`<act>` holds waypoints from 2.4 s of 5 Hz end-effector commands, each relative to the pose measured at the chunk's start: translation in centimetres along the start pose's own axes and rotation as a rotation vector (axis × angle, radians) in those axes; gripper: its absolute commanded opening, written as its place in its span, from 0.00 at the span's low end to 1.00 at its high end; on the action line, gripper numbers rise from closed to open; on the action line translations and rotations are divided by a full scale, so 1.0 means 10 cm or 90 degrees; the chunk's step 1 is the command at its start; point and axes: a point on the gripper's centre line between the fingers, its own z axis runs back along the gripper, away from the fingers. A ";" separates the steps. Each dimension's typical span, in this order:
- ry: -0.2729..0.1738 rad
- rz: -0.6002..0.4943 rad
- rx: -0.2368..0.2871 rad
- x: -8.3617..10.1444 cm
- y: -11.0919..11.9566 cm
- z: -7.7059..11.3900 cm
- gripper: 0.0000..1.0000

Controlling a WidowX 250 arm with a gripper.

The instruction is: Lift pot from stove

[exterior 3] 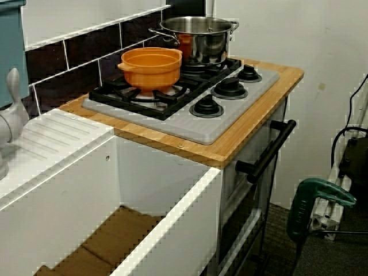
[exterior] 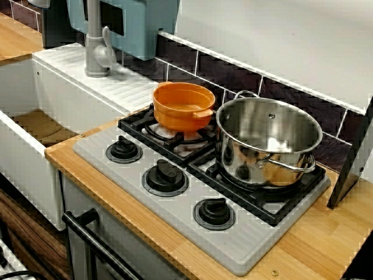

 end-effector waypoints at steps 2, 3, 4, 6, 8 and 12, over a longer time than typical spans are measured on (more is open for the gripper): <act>-0.026 -0.059 -0.036 0.47 -0.10 -0.26 1.00; -0.047 -0.085 -0.058 0.72 -0.12 -0.42 1.00; -0.028 -0.051 -0.114 0.90 -0.08 -0.62 1.00; -0.014 0.040 -0.193 0.91 0.02 -0.78 1.00; -0.025 0.063 -0.214 0.84 0.07 -0.80 1.00; -0.013 0.023 -0.252 1.05 -0.22 -1.20 1.00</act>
